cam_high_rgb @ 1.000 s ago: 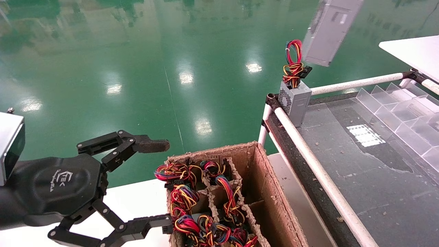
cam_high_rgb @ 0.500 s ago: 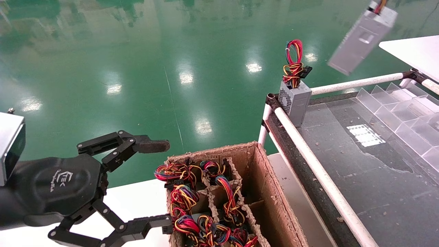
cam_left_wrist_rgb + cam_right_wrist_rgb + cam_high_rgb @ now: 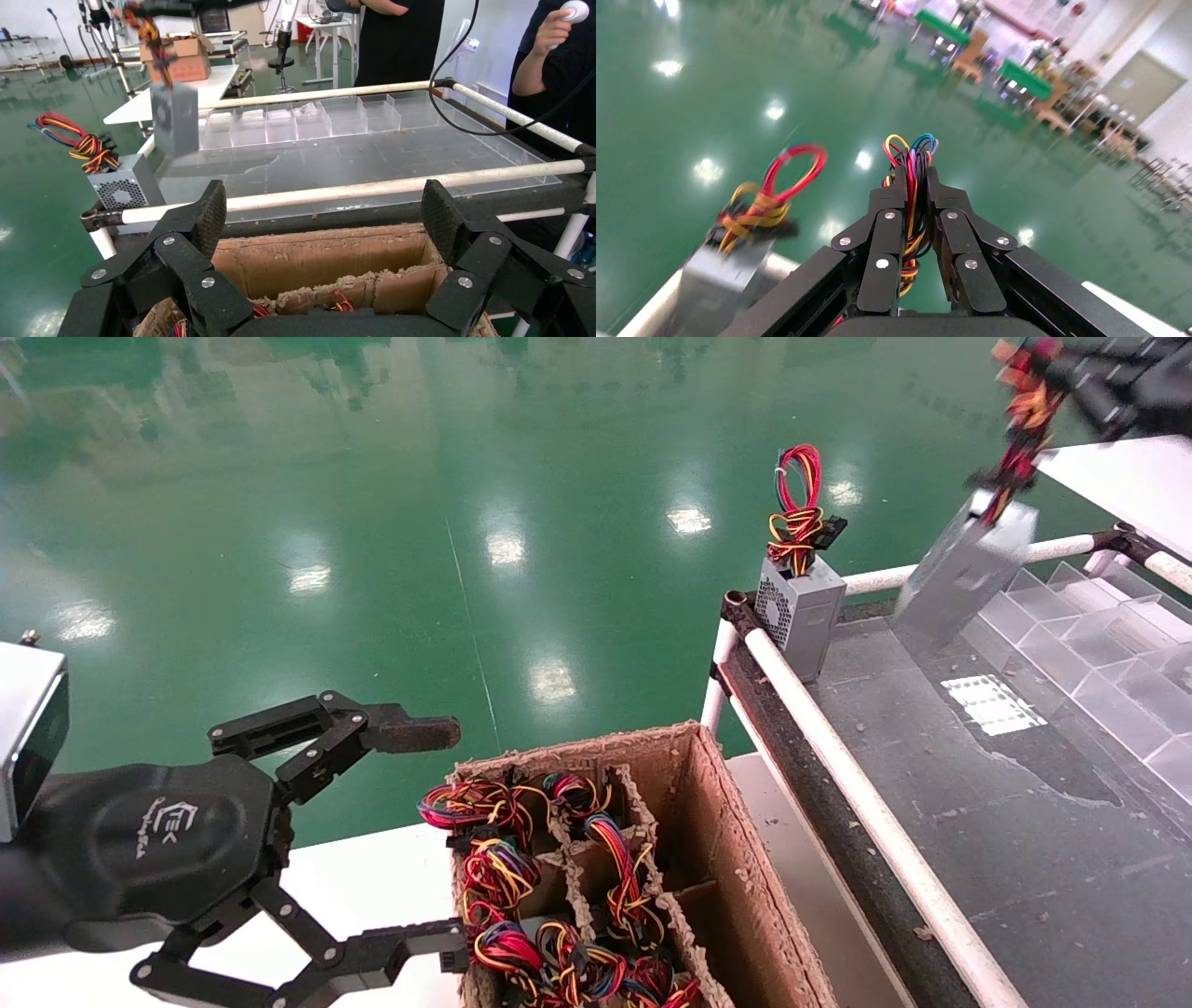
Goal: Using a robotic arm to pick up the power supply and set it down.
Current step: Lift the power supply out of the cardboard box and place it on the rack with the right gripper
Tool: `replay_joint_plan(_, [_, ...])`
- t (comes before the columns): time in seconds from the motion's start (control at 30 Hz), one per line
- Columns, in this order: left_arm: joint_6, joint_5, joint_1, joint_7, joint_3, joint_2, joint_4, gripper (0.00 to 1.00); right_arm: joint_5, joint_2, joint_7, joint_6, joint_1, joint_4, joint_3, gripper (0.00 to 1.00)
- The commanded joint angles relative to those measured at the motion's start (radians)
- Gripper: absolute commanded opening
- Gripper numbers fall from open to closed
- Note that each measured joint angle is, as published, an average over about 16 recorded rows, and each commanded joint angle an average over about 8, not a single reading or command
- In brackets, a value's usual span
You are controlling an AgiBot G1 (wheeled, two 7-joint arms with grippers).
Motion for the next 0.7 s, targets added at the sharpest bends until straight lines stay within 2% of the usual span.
replay_joint_plan(0.03, [0.000,0.000,0.000,0.000,0.000,0.000,0.000,1.00,-0.010,-0.010,-0.009,0.000,-0.008,-0.021,-0.008,0.00])
replay_joint_plan(0.7, [-0.001,-0.001,0.000,0.001,0.001,-0.001,0.000,1.00,-0.028,-0.132,-0.109,0.045,-0.006,-0.164,-0.022,0.00])
